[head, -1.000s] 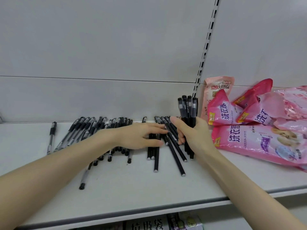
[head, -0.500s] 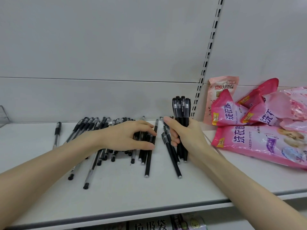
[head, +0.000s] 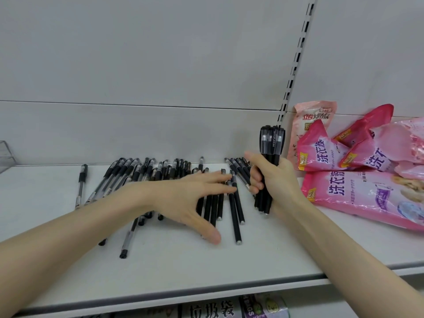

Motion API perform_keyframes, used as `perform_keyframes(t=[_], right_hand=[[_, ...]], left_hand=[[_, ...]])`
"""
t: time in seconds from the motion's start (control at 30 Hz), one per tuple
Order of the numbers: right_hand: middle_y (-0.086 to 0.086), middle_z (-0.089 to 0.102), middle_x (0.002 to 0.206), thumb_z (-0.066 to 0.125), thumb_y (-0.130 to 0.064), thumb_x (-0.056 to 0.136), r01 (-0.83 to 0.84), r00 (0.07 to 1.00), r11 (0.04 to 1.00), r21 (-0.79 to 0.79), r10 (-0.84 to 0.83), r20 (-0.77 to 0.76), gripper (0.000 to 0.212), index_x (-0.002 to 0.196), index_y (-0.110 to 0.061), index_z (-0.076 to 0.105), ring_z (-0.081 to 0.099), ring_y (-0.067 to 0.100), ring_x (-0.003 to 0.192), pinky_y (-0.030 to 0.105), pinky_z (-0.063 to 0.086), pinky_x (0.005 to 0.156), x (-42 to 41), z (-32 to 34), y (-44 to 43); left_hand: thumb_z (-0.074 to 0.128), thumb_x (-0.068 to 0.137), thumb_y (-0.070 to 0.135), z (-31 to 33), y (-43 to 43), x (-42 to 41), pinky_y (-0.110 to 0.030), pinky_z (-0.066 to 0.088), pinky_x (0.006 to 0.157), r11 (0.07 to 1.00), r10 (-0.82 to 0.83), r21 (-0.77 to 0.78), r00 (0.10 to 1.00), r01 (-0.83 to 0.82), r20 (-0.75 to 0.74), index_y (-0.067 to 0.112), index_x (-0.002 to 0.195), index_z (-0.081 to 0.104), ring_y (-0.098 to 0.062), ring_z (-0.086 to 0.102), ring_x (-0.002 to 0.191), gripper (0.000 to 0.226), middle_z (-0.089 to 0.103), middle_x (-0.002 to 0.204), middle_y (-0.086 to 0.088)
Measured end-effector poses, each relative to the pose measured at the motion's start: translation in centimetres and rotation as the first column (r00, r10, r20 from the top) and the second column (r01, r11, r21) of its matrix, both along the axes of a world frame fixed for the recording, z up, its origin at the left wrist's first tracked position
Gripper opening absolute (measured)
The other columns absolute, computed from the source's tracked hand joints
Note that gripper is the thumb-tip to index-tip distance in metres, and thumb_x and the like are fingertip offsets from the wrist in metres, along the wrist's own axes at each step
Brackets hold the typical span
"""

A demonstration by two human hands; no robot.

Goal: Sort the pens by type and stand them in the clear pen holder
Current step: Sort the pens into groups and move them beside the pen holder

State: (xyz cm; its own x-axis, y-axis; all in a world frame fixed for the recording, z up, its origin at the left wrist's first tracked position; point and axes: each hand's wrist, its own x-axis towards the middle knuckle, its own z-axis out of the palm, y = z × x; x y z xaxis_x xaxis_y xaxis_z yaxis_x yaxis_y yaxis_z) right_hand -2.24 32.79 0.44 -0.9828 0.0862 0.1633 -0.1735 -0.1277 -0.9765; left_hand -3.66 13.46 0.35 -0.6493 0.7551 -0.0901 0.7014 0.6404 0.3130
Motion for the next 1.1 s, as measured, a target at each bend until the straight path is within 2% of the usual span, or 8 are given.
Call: perform_keyframes(t=[0.1, 0.2, 0.43, 0.53, 0.7, 0.8, 0.97, 1.1], right_hand=[[0.001, 0.034, 0.043, 0.062, -0.016, 0.09, 0.0, 1.0, 1.0, 0.024, 0.0, -0.004, 0.044, 0.052, -0.014, 0.039, 0.029, 0.015, 0.037, 0.026, 0.032, 0.04, 0.1, 0.0, -0.1], [0.002, 0.034, 0.044, 0.062, -0.016, 0.09, -0.009, 1.0, 0.999, 0.042, 0.009, -0.01, 0.043, 0.053, -0.014, 0.04, 0.029, 0.015, 0.038, 0.027, 0.033, 0.04, 0.2, 0.0, -0.3], [0.001, 0.036, 0.044, 0.064, -0.016, 0.088, 0.017, 1.0, 1.0, 0.024, -0.017, 0.004, 0.049, 0.044, -0.021, 0.046, 0.029, 0.016, 0.038, 0.026, 0.033, 0.04, 0.2, 0.0, -0.2], [0.001, 0.035, 0.045, 0.064, -0.017, 0.088, 0.016, 1.0, 0.999, 0.035, -0.016, 0.005, 0.044, 0.048, -0.019, 0.044, 0.029, 0.016, 0.039, 0.026, 0.033, 0.04, 0.3, 0.1, -0.2], [0.001, 0.036, 0.046, 0.064, -0.017, 0.088, -0.007, 1.0, 0.999, 0.052, 0.006, 0.018, 0.042, 0.05, -0.018, 0.047, 0.03, 0.014, 0.039, 0.026, 0.033, 0.041, 0.4, -0.1, -0.4], [0.001, 0.036, 0.046, 0.063, -0.017, 0.088, -0.017, 1.0, 0.998, 0.061, 0.016, 0.026, 0.04, 0.05, -0.018, 0.049, 0.03, 0.014, 0.039, 0.026, 0.033, 0.041, 0.5, -0.1, -0.6], [0.003, 0.035, 0.047, 0.065, -0.017, 0.087, -0.012, 1.0, 0.998, 0.065, 0.01, 0.027, 0.042, 0.05, -0.018, 0.044, 0.029, 0.015, 0.04, 0.026, 0.033, 0.04, 0.7, 0.0, -0.5], [0.003, 0.035, 0.047, 0.065, -0.018, 0.087, -0.008, 1.0, 0.997, 0.071, 0.006, 0.028, 0.043, 0.05, -0.018, 0.043, 0.03, 0.015, 0.04, 0.026, 0.033, 0.04, 0.7, 0.0, -0.4]], left_hand=[[0.061, 0.066, 0.075, -0.6, 0.7, 0.4, -0.026, -0.013, 0.114, 0.997, -0.056, -0.058, 0.998, 0.056, -0.002, 0.036, 0.149, 0.015, 0.007, -0.011, 0.14, 0.102, -0.001, 0.157, 0.019], [0.057, 0.08, 0.06, -0.5, 1.0, 0.4, -0.016, -0.002, 0.113, 0.999, -0.022, 0.031, 0.998, 0.023, -0.052, 0.034, 0.146, 0.027, 0.003, 0.004, 0.141, 0.077, 0.012, 0.157, 0.016], [0.038, 0.079, 0.07, -0.8, 1.0, 0.6, -0.027, 0.0, 0.119, 0.996, -0.091, -0.011, 0.991, 0.09, -0.094, 0.037, 0.146, 0.028, 0.002, 0.004, 0.143, 0.075, 0.01, 0.156, 0.016], [0.044, 0.079, 0.067, -0.2, 0.2, 0.9, -0.012, 0.014, 0.112, 0.993, -0.037, 0.107, 0.996, 0.046, -0.079, 0.034, 0.136, 0.047, 0.005, 0.022, 0.137, 0.067, 0.029, 0.152, 0.015], [0.058, 0.092, 0.028, 1.3, -0.7, 0.8, -0.004, 0.021, 0.105, 0.978, 0.005, 0.208, 0.999, 0.003, -0.039, 0.026, 0.127, 0.058, 0.01, 0.036, 0.126, 0.035, 0.045, 0.14, 0.016], [0.063, 0.084, 0.009, 2.3, -1.4, -0.4, 0.004, 0.017, 0.099, 0.997, 0.006, 0.078, 1.0, -0.008, 0.027, 0.031, 0.133, 0.049, 0.011, 0.031, 0.128, 0.056, 0.041, 0.141, 0.02], [0.067, 0.084, 0.041, 3.6, -0.4, -1.7, -0.01, 0.025, 0.102, 0.987, 0.141, 0.06, 0.983, -0.149, 0.119, 0.029, 0.134, 0.048, 0.003, 0.036, 0.128, 0.055, 0.043, 0.14, 0.016], [0.058, 0.087, 0.05, 2.9, 1.5, -1.5, -0.022, 0.039, 0.087, 0.958, 0.285, 0.028, 0.953, -0.284, -0.105, 0.015, 0.127, 0.053, -0.014, 0.051, 0.108, 0.053, 0.055, 0.119, 0.001]])
